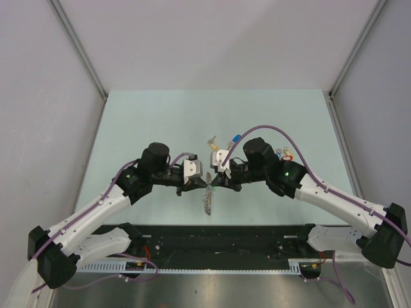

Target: Put the keys on the keyring

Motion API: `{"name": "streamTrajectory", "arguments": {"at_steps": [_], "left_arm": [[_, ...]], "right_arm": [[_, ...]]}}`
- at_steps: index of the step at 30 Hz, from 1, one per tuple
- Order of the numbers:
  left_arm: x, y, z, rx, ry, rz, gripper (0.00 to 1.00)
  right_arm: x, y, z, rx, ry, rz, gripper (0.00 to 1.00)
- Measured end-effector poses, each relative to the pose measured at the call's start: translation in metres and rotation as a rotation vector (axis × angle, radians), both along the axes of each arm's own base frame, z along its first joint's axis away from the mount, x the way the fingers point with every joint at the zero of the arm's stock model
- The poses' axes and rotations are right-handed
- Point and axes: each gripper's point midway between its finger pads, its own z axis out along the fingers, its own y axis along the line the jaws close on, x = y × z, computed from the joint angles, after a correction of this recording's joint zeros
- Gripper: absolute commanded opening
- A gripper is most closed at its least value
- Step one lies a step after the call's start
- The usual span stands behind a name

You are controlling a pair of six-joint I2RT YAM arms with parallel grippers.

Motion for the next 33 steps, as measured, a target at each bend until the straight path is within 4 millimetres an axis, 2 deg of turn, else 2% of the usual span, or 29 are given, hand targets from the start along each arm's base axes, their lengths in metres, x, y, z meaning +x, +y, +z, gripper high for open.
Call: {"name": "streamTrajectory", "arguments": {"at_steps": [33], "left_arm": [[-0.0001, 0.0002, -0.0004, 0.001, 0.001, 0.0, 0.0]], "right_arm": [[0.005, 0.0004, -0.005, -0.009, 0.022, -0.02, 0.0]]}}
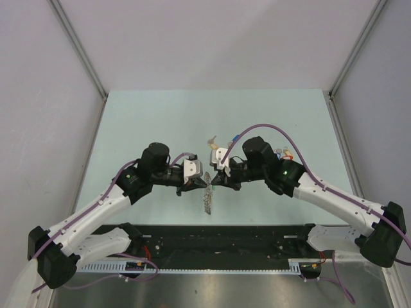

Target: Put the keys on the keyring

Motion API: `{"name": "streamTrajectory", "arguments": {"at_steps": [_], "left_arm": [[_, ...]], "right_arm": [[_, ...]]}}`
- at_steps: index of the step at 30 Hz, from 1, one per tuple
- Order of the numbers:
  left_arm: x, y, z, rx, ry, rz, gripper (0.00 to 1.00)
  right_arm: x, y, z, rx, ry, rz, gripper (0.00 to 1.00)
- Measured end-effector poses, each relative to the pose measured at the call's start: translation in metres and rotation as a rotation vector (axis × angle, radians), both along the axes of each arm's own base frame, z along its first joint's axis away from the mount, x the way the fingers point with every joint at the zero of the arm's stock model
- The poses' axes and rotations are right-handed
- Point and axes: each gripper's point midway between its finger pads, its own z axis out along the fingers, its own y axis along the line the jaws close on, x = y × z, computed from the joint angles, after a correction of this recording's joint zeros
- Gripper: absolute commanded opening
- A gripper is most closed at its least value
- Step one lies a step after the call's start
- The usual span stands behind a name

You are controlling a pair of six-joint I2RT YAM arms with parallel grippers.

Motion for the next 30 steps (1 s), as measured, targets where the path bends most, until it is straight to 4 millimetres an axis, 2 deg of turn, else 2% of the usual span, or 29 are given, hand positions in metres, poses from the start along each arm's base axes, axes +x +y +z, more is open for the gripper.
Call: {"name": "streamTrajectory", "arguments": {"at_steps": [20, 30], "left_arm": [[-0.001, 0.001, -0.007, 0.021, 0.028, 0.002, 0.0], [-0.003, 0.001, -0.008, 0.025, 0.037, 0.001, 0.0]], "right_arm": [[-0.001, 0.004, -0.004, 0.0, 0.035, 0.007, 0.0], [-0.005, 0.017, 0.004, 0.047, 0.031, 0.036, 0.0]]}}
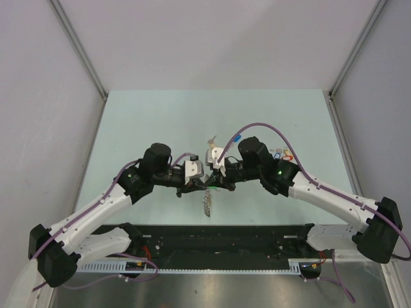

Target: Put the keys on the keyring

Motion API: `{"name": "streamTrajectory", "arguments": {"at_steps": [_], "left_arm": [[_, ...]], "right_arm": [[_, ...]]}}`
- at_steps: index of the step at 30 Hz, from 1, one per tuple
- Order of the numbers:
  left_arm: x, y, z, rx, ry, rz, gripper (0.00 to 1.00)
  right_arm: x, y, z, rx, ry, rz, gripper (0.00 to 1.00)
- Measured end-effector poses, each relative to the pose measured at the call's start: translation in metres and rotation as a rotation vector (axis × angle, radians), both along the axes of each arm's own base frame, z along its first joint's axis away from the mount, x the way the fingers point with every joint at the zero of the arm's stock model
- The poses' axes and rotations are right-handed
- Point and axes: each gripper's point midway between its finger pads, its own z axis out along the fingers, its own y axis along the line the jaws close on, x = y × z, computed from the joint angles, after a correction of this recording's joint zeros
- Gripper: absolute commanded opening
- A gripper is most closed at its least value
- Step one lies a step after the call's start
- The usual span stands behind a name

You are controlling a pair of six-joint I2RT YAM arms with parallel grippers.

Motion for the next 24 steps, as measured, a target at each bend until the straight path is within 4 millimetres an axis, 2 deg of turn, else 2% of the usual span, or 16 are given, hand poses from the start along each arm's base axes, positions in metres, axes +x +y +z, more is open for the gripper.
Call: {"name": "streamTrajectory", "arguments": {"at_steps": [11, 19, 24], "left_arm": [[0.0, 0.001, -0.004, 0.011, 0.007, 0.01, 0.0], [0.003, 0.004, -0.006, 0.016, -0.002, 0.035, 0.0], [0.005, 0.0, 0.01, -0.037, -0.051, 0.034, 0.0]], "right_arm": [[0.002, 0.003, -0.005, -0.009, 0.008, -0.002, 0.0], [0.007, -0.009, -0.016, -0.063, 0.034, -0.043, 0.0], [0.006, -0.017, -0.028, -0.115, 0.063, -0.064, 0.0]]}}
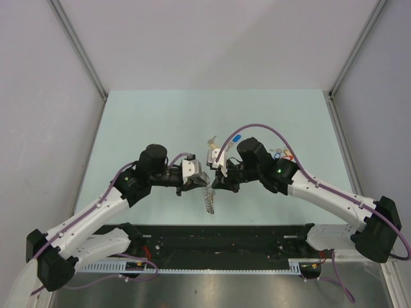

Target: Put the keys on the keyring

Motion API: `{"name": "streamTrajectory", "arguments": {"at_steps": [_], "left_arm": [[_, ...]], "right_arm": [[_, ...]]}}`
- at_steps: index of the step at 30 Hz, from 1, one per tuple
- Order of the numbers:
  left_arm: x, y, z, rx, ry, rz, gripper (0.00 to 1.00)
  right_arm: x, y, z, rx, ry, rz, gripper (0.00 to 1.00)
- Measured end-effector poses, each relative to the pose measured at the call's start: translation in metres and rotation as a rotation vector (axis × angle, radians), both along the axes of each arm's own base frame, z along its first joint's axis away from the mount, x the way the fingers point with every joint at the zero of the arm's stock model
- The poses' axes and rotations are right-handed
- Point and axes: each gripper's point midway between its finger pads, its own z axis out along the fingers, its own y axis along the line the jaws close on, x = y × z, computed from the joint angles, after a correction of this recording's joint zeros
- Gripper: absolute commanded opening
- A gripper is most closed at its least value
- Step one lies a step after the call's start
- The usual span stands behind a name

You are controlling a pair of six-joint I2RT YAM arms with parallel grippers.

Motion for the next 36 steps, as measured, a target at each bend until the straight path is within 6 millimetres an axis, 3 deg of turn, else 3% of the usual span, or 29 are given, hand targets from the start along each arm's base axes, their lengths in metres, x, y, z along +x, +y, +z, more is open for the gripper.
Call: {"name": "streamTrajectory", "arguments": {"at_steps": [11, 18, 36], "left_arm": [[0.0, -0.002, 0.007, -0.026, -0.017, -0.004, 0.0], [-0.001, -0.003, 0.007, -0.026, -0.013, -0.012, 0.0], [-0.006, -0.005, 0.005, -0.032, 0.006, -0.045, 0.0]], "right_arm": [[0.002, -0.003, 0.0, -0.003, 0.008, -0.013, 0.0], [0.009, -0.018, 0.017, 0.05, -0.002, -0.059, 0.0], [-0.001, -0.009, 0.022, 0.1, 0.016, 0.004, 0.0]]}}
